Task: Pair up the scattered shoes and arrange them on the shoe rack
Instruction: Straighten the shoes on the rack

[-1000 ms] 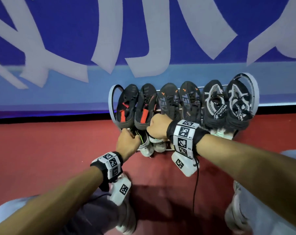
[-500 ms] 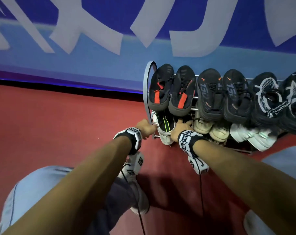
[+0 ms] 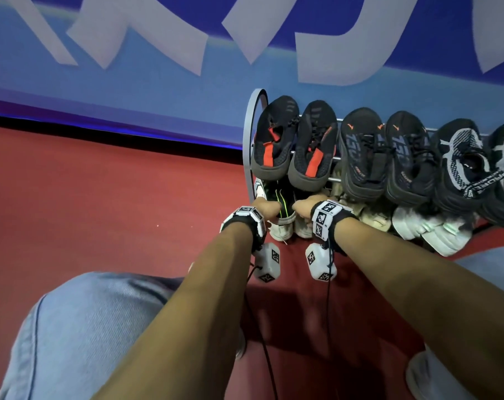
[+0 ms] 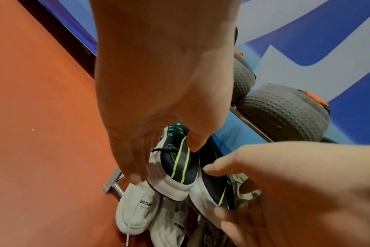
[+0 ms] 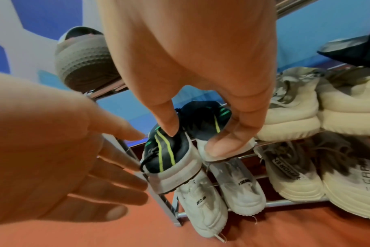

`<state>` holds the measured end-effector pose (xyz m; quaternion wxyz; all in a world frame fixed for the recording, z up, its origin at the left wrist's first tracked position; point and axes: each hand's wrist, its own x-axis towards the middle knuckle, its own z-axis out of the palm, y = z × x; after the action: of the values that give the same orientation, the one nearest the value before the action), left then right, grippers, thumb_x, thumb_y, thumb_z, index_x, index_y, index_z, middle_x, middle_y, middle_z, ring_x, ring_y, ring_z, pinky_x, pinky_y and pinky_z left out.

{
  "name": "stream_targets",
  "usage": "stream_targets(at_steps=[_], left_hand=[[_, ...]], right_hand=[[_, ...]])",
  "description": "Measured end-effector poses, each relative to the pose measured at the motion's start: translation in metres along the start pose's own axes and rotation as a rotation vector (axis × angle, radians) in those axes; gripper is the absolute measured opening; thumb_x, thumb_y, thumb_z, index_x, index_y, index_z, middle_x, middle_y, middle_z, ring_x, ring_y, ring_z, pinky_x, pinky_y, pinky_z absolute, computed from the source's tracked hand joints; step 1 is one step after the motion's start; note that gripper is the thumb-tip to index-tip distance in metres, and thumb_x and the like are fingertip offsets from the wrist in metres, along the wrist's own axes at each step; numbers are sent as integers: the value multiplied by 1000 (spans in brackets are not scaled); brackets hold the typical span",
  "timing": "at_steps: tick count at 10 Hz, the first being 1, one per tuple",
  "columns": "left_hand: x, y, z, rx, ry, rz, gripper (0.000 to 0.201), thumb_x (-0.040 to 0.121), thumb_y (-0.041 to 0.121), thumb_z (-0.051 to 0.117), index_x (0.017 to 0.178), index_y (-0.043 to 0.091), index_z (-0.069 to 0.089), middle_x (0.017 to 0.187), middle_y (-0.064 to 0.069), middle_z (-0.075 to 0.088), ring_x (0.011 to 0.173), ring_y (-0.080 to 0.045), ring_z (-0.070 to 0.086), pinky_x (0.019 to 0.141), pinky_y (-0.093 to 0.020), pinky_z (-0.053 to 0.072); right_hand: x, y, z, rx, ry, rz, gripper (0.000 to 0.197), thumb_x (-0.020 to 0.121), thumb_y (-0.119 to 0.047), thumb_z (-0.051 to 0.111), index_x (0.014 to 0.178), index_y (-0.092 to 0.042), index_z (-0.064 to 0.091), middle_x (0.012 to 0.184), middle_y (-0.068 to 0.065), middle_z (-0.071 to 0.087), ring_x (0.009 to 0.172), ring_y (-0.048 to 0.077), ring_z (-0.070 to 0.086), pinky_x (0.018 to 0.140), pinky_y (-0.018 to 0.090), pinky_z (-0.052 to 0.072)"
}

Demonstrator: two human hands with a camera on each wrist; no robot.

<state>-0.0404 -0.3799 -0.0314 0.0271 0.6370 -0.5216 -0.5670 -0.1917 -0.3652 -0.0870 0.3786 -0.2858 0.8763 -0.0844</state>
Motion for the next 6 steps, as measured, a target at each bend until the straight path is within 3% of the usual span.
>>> stream_targets(at_steps=[1,2,3,4,5,6], left_hand=[[3,-2,2,-61,-13,-11,34,88,22,58,110,-3,60,94,-21,74,62,-28,61,62,-35,55],[18,-11,7,-103,0,-39,38,78,24,59,106,-1,61,90,-16,71,67,-29,61,65,-35,56],[64,-36,23,-163,-70,-99,40,75,35,61,106,10,62,110,-12,71,79,-29,64,79,-41,59],[51,-36,27,-342,-19,-113,47,83,33,65,123,9,59,111,-10,65,85,-27,62,69,-36,61],[19,-33,20,-520,44,-98,35,95,20,65,124,2,54,110,-17,63,80,-27,66,63,-37,64],[24,-44,8,-579,89,-114,23,97,13,64,111,0,51,105,-24,67,70,-30,70,58,-41,63]], right_hand=[[11,15,-6,111,-15,-4,51,53,-52,70,87,-15,66,97,10,71,94,29,67,90,48,57],[-44,7,-33,146,-79,-18,32,63,-41,72,79,-15,64,93,12,71,89,29,69,89,48,58],[-17,12,-32,147,-113,-1,44,56,-42,70,89,-14,70,103,12,74,99,30,71,92,47,57],[-16,10,-32,181,-97,-25,51,53,-43,70,95,-14,70,105,10,73,101,29,71,92,44,57],[-31,5,-27,298,-120,-17,29,66,-35,75,83,-16,61,88,6,73,77,21,73,83,43,61],[-29,2,-18,223,-228,-166,26,88,-20,66,72,-22,46,111,11,62,56,-14,61,102,39,51]])
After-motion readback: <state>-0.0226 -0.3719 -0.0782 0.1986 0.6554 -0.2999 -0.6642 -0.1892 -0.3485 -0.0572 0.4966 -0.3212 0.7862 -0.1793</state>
